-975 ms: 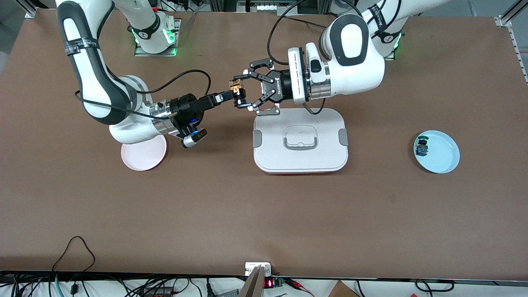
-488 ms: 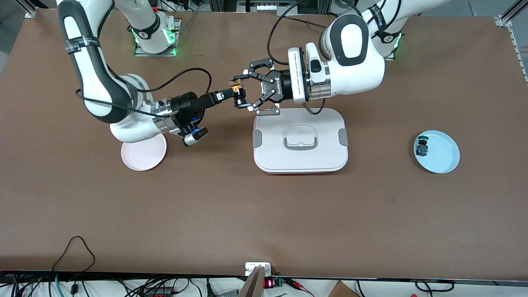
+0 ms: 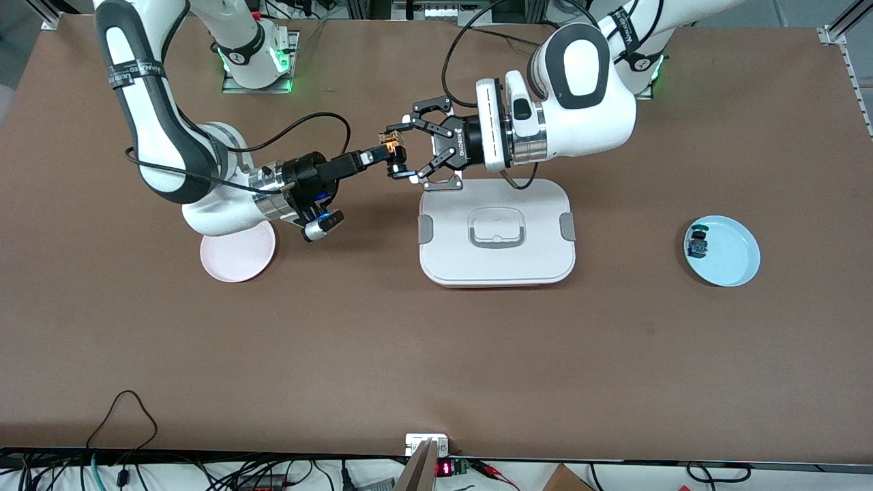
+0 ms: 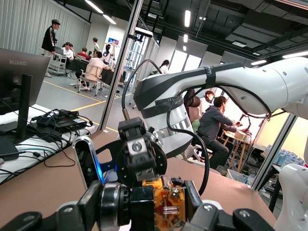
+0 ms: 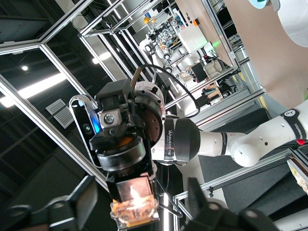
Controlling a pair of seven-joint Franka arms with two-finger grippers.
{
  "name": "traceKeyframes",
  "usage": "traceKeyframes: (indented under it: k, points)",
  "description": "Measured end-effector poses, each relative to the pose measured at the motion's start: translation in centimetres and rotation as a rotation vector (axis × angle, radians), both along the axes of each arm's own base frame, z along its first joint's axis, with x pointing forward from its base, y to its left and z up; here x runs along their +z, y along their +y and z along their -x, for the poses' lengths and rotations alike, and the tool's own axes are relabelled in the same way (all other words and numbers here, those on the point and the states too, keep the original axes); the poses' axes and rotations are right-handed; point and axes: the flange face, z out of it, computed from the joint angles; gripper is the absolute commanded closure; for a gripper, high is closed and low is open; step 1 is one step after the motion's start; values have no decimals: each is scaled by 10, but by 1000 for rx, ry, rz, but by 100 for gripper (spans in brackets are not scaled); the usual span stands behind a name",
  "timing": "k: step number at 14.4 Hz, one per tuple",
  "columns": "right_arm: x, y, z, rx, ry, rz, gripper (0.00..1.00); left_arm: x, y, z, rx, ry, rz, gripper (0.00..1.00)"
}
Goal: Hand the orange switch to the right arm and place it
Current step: 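Close the right gripper on the orange switch held by the left gripper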
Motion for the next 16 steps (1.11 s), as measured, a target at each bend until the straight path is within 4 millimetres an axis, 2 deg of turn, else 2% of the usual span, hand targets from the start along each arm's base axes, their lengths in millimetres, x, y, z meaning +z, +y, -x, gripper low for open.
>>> traceKeyframes:
  k: [3, 7, 8, 9, 16]
  points:
    - [2, -2, -2, -10, -2, -8, 85, -2, 0, 1, -2, 5, -1, 99]
    - [3, -2, -2, -11, -8, -9, 94, -2, -1, 1, -1, 11, 2, 96]
    - [2, -2, -2, -11, -8, -9, 95, -2, -1, 1, -1, 13, 3, 73]
    - [2, -2, -2, -12, -7, -9, 97, -2, -1, 1, -1, 15, 3, 1]
    - [2, -11, -6, -28, -10, -2, 100, -2, -2, 1, -3, 20, 6, 0]
